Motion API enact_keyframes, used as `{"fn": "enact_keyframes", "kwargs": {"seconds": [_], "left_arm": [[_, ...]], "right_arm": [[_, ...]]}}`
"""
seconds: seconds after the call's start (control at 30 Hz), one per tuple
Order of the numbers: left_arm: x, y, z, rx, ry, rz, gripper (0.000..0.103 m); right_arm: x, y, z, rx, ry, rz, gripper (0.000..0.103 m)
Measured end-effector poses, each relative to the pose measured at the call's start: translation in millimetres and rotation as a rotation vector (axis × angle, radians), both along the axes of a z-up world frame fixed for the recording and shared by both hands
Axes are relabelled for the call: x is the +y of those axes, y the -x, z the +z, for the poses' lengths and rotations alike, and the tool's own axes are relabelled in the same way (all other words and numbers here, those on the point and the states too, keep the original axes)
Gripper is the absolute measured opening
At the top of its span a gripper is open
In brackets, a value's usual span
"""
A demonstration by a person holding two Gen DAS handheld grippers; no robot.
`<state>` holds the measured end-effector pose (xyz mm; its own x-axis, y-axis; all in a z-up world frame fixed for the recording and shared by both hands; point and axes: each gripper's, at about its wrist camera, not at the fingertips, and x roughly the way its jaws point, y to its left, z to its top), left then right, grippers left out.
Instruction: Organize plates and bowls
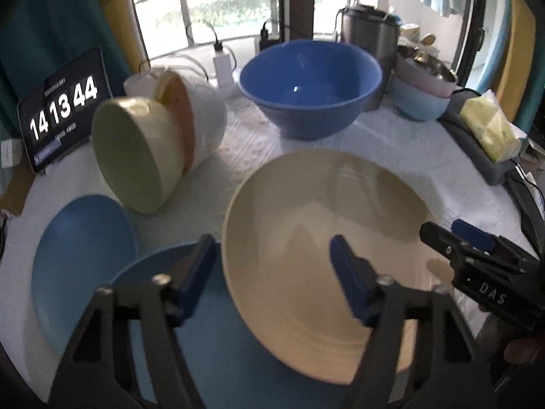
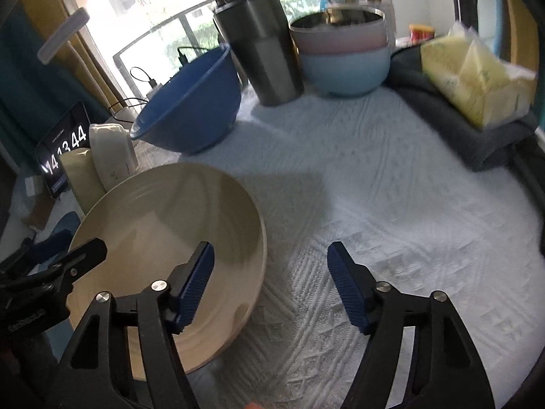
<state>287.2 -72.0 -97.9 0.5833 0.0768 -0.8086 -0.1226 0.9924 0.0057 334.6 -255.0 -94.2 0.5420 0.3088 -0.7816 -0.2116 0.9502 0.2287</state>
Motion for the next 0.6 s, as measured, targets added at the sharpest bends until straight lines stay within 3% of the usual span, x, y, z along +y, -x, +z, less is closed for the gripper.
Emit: {"fn": "enact_keyframes", "kwargs": {"seconds": [0.2,0.33,0.4,0.47,0.6], "left_arm": [[1.2,-7.0,-6.1,0.034,0.006,0.028,0.046],[-2.9,-5.4,-7.8,0.043,-0.005,0.021,0.040],[-3.8,-4.5,-7.8,0.054,-0.009,0.017,0.040],[-4.1,-3.3,-6.5,0.055,-0.006,0.011,0.039],[-5.9,2.6,-2.1,0.042,-0.004,-0.010,0.039]], "right_arm": [[-0.3,-3.2,-2.3,0.009,-0.002,0.020,0.056],[3.5,-2.2,-4.3,0.008,-0.004,0.045,0.028],[3.3,-1.1,-3.5,-0.006,0.009,0.035,0.026],[1.0,-0.1,-2.2,-0.014,0.012,0.018,0.018],[-2.6,6.9,3.0,-0.032,0.014,-0.005,0.016]]}}
